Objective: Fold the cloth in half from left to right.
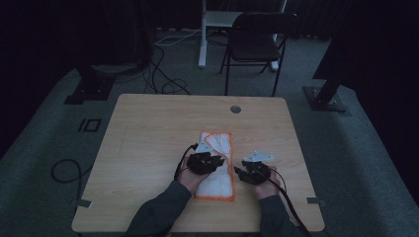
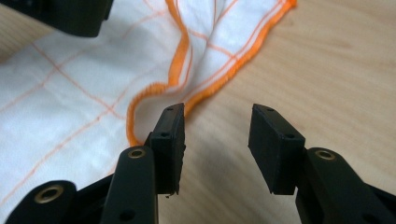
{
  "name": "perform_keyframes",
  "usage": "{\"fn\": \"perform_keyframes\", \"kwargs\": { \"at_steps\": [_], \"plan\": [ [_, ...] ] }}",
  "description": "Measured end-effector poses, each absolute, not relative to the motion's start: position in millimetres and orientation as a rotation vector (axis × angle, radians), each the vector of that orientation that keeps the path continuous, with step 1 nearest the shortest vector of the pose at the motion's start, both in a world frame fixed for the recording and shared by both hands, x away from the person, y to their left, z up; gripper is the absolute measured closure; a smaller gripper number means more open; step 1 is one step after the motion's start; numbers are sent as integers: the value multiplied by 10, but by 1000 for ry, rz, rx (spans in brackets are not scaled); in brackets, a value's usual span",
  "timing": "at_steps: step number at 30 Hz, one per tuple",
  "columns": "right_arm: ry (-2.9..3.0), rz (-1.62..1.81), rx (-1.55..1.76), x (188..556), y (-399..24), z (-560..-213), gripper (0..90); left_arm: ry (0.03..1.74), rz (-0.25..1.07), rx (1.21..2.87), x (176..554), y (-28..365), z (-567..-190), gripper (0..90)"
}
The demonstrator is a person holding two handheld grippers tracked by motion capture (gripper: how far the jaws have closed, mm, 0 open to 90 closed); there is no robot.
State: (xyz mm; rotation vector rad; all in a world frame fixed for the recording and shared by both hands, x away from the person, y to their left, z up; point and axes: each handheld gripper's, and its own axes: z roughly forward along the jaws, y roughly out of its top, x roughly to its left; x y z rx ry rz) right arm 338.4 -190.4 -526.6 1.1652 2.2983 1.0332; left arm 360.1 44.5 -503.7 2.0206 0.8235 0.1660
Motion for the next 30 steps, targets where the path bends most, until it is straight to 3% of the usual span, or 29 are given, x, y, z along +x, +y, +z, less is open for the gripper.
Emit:
{"fn": "perform_keyframes", "kwargs": {
  "at_steps": [21,30],
  "plan": [
    [2310,1045,995,3685,-1441,-5069,558,917,234,2005,3424,952,-5173,770],
    [2345,935,931,3888,-1165,-5165,559,955,235,1980,3381,1083,-5223,780]
  ]
}}
